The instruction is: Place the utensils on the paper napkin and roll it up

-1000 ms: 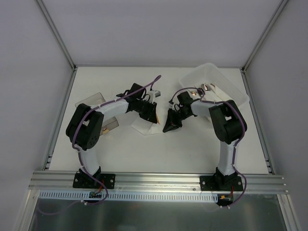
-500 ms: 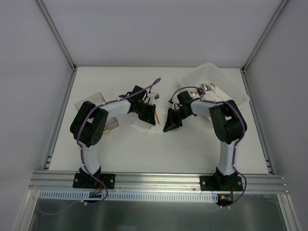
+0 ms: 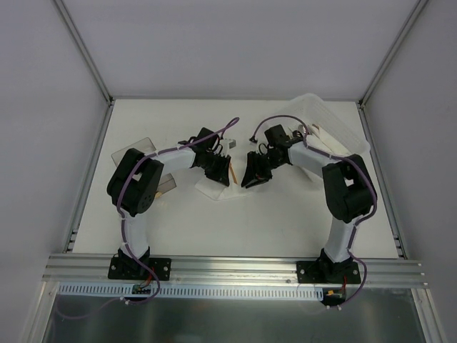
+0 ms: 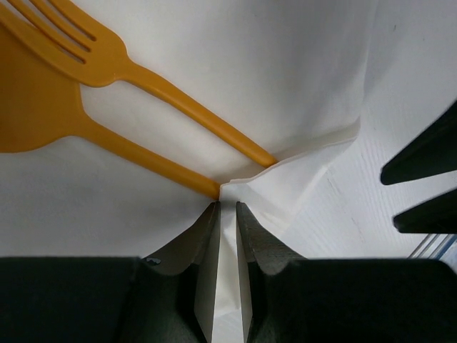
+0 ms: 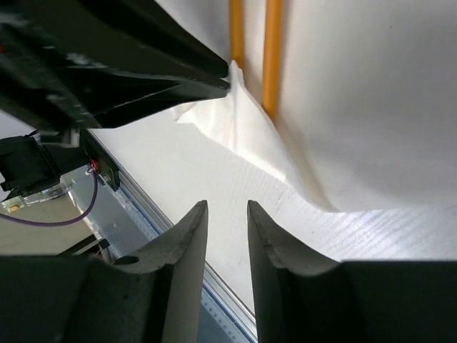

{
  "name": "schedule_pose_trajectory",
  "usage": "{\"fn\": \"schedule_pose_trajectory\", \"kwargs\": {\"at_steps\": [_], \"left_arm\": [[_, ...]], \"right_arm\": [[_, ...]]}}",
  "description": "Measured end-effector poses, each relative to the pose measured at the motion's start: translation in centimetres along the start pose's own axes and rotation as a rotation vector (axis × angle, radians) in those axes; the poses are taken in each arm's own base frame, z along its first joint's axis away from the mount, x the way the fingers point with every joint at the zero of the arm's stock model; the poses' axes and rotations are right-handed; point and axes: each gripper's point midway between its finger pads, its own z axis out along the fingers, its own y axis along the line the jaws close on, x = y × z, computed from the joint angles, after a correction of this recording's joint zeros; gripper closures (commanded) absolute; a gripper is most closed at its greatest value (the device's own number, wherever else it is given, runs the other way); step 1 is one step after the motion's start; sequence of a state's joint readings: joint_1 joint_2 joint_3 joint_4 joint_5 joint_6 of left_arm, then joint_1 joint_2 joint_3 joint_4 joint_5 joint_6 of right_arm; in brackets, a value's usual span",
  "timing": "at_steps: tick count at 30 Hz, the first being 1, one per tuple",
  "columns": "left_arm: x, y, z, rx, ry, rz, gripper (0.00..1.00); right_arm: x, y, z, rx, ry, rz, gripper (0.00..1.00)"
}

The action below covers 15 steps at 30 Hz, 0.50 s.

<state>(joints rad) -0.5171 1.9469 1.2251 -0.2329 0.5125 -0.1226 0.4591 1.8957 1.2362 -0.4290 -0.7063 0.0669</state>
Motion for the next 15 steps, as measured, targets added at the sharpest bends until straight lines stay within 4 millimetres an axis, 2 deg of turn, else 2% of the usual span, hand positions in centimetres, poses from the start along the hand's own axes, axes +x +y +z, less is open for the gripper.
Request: {"fn": "schedule_pose_trajectory", "kwargs": {"at_steps": [4, 6, 7, 8, 15], "left_arm": [[-0.1, 0.0, 0.0, -0.002, -0.001, 0.0, 0.85], [-0.1, 0.1, 0.1, -0.002, 0.0, 0.0, 0.85], [0.0, 0.1, 0.1, -0.002, 0.001, -0.001, 0.85], [0.0, 0.1, 0.1, -0.003, 0.001, -0.001, 0.85], [-0.1, 0.2, 0.1, -0.01, 0.0, -0.001, 0.85]], "right_arm": [[-1.1, 0.3, -1.7, 0.061, -0.062, -0.054, 0.58], [-1.5, -0.8, -2.4, 0.125, -0.087, -0.062, 0.47], [-1.7, -1.6, -2.6, 0.16, -0.096, -0.059, 0.36], [-1.9, -2.3, -2.8, 0.192, -0.104, -0.052, 0.32], [-2.6, -6.0, -3.5, 0.338, -0.119, -0.012, 0.21]]}}
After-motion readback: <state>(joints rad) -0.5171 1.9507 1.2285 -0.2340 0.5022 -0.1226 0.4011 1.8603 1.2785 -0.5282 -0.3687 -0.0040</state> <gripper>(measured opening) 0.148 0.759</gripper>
